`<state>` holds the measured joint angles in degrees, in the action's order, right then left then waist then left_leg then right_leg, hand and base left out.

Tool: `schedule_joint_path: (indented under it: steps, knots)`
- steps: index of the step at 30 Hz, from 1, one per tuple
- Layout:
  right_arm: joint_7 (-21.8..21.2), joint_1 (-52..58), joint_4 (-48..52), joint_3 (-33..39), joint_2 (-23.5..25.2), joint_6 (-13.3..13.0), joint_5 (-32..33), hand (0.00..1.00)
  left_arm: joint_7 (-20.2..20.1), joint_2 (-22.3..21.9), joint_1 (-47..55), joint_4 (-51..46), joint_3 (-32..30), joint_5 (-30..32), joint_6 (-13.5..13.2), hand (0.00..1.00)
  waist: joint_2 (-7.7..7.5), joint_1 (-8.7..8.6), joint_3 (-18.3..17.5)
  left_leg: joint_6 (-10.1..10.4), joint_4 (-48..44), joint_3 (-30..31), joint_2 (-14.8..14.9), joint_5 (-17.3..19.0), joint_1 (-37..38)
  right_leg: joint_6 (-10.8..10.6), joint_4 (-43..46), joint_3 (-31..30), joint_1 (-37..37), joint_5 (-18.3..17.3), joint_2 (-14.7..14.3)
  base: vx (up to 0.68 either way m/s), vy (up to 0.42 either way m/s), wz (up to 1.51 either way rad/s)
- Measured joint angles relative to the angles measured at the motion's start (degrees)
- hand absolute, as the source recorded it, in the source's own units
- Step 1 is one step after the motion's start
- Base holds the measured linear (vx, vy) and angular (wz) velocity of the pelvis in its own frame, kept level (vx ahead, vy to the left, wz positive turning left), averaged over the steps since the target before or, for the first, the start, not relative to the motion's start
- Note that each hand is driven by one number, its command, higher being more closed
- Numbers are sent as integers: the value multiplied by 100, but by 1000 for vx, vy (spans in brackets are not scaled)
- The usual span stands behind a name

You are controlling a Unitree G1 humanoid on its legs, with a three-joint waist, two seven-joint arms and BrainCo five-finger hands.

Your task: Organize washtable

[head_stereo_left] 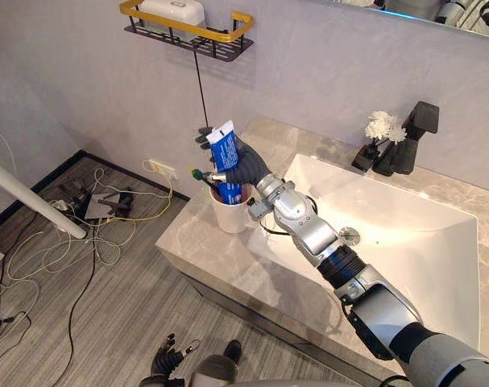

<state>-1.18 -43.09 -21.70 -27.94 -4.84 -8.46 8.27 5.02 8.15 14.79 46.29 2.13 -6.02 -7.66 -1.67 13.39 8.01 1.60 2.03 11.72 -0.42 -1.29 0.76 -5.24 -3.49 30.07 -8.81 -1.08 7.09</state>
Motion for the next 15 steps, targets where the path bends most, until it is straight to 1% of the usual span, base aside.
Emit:
schedule_joint_path:
  steps: [4, 8, 13, 15]
  knots:
    - [0, 38, 37, 8, -7, 0, 7, 0, 0, 0, 2, 43, 0, 0, 8, 0, 7, 0, 4, -1, -7, 0, 0, -1, 6, 1, 15, -1, -2, 0, 3, 0, 0, 0]
    - [-2, 82, 312, 60, -7, -14, 10, 0, 0, 0, 2, 46, -1, 0, 27, 0, 9, -6, 3, -1, -15, 1, -4, -2, 17, 0, 18, 1, -17, 0, 7, 0, 0, 0]
    - [-7, 278, 343, 132, -23, -12, 17, 0, 0, 0, 3, 54, -1, 0, 38, 0, 11, -12, 2, -2, 2, 14, -17, -1, 69, -9, 19, 14, -104, -13, 21, 0, 0, 0]
    - [-10, 381, 543, 161, -46, -15, 47, 0, -1, 1, 3, 55, -1, 0, 41, 0, 11, -16, 2, -2, 4, 12, -17, -1, 77, -10, 22, 12, -109, -14, 22, 0, 0, 0]
